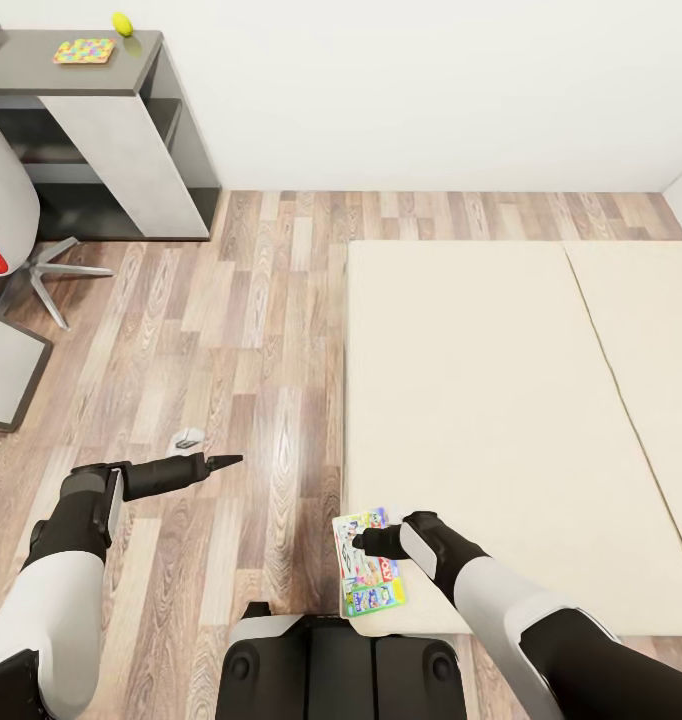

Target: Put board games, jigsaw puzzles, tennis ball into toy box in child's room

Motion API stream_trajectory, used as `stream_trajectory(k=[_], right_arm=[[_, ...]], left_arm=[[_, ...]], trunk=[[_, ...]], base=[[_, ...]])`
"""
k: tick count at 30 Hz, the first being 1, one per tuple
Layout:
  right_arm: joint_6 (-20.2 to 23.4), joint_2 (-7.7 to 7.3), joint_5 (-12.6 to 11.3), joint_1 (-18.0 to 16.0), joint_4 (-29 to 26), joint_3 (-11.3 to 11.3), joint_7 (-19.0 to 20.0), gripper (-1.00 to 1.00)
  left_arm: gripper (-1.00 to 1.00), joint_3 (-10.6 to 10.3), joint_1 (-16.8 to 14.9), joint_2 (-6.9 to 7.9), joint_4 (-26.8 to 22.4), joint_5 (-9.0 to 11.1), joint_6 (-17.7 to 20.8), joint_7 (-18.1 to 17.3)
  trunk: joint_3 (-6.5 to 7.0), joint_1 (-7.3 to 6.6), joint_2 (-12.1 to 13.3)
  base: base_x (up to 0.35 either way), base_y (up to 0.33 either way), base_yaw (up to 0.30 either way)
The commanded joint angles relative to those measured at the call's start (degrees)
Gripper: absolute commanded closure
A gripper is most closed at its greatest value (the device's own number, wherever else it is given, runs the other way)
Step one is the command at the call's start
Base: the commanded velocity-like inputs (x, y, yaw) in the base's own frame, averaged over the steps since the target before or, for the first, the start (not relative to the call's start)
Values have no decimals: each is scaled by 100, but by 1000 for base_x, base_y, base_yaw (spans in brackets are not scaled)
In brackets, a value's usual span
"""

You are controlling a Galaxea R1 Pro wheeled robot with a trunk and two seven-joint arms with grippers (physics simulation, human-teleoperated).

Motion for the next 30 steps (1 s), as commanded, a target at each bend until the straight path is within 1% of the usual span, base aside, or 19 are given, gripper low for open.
stream_trajectory(k=[1, 30], right_arm=[[24, -2, 10, -4, -4, 17, 13, -100], [24, -2, 11, -4, -4, 23, 13, -100]], left_arm=[[-100, 23, -6, -4, -5, -59, 45, -56], [-100, 22, -7, -4, -5, -58, 45, -56]], trunk=[[-7, 3, -9], [-7, 3, -9]], base=[[0, 0, 0], [0, 11, 0]])
